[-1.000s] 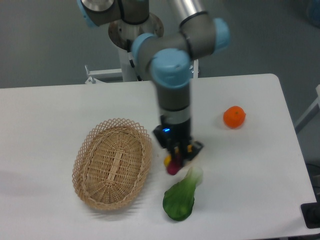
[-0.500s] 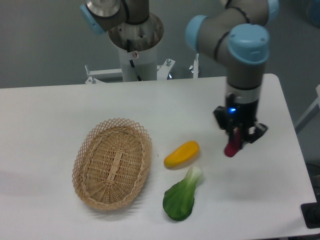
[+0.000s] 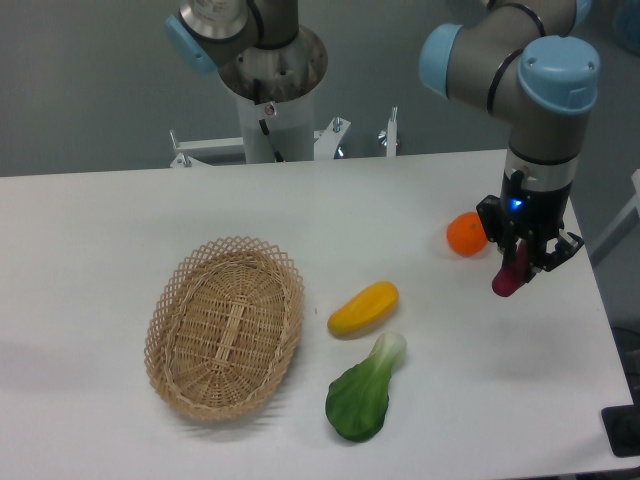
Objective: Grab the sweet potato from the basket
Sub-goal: 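Hold the sweet potato raised beside the orange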
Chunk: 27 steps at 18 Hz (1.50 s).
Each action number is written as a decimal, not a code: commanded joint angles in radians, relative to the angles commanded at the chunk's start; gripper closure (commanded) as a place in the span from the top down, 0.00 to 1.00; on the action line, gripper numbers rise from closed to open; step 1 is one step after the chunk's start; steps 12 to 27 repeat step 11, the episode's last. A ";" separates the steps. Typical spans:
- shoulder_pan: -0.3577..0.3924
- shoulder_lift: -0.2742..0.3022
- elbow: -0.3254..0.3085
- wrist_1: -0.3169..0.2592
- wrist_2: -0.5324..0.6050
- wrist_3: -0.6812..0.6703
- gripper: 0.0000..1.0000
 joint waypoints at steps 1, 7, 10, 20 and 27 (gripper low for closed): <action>0.000 0.000 0.000 0.000 -0.002 -0.002 0.29; -0.002 0.000 0.000 0.002 -0.003 -0.009 0.29; -0.003 0.000 0.000 0.003 -0.003 -0.012 0.29; -0.003 0.000 0.000 0.003 -0.003 -0.012 0.29; -0.003 0.000 0.000 0.003 -0.003 -0.012 0.29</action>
